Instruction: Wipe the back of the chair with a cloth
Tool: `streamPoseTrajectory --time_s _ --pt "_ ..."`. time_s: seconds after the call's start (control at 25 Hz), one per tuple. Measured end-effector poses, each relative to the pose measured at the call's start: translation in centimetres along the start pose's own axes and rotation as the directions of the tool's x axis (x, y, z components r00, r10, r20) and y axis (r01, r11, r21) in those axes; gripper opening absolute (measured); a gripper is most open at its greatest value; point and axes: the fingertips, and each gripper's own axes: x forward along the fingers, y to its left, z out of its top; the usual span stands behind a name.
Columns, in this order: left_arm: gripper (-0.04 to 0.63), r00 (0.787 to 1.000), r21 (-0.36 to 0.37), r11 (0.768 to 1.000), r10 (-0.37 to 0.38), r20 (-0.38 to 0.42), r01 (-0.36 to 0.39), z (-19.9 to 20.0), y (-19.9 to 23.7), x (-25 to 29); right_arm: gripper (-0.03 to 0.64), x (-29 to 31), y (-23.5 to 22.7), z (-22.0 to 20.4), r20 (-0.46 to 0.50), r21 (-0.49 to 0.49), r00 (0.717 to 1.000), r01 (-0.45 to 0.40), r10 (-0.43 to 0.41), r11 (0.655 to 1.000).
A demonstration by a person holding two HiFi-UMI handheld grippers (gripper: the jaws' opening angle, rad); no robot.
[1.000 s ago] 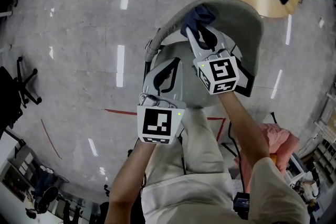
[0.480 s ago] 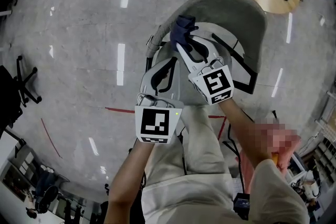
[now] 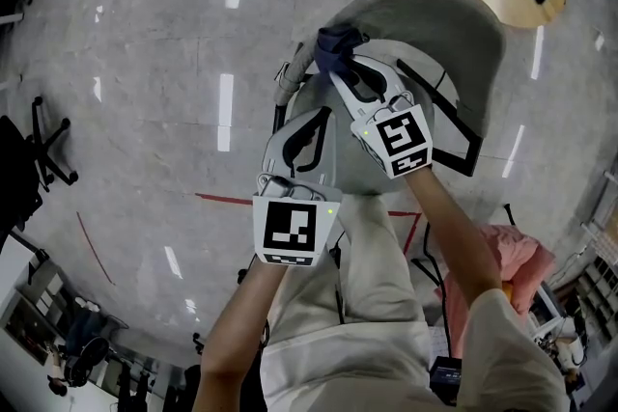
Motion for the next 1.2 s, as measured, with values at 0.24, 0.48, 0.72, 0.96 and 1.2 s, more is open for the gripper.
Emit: streamPoseTrajectory --time_s 0.24,0.48,0.72,0.96,1.2 --pt "0.0 1.0 0.007 1.0 -0.013 -0.018 0.013 -0.5 -0.3 1.0 0.106 0.2 -1.2 -0.5 -0.013 -0.007 0.999 0.029 -0.029 1.0" --pt "0.0 1.0 0.013 1.0 -0.023 -0.02 0.024 -0.2 -0.6 1.7 0.106 0.4 -2.7 -0.7 -0.011 0.012 0.997 0.072 -0.072 0.997" --pt "0.0 0.999 0.013 0.999 -0.032 -0.018 0.033 0.0 -1.3 2.5 0.106 0.1 -4.6 -1.0 -0.021 0.02 0.992 0.124 -0.124 0.992" --pt "0.0 0.999 0.017 0.999 -0.041 -0.023 0.042 0.1 -2.0 3.1 0.106 -0.7 -6.9 -1.3 -0.018 0.044 0.985 0.174 -0.173 0.984" --pt "0.0 0.998 0.027 0.999 -0.047 -0.03 0.048 0.0 -2.9 3.7 0.106 -2.2 -10.0 -2.0 -0.021 0.092 0.97 0.244 -0.243 0.965"
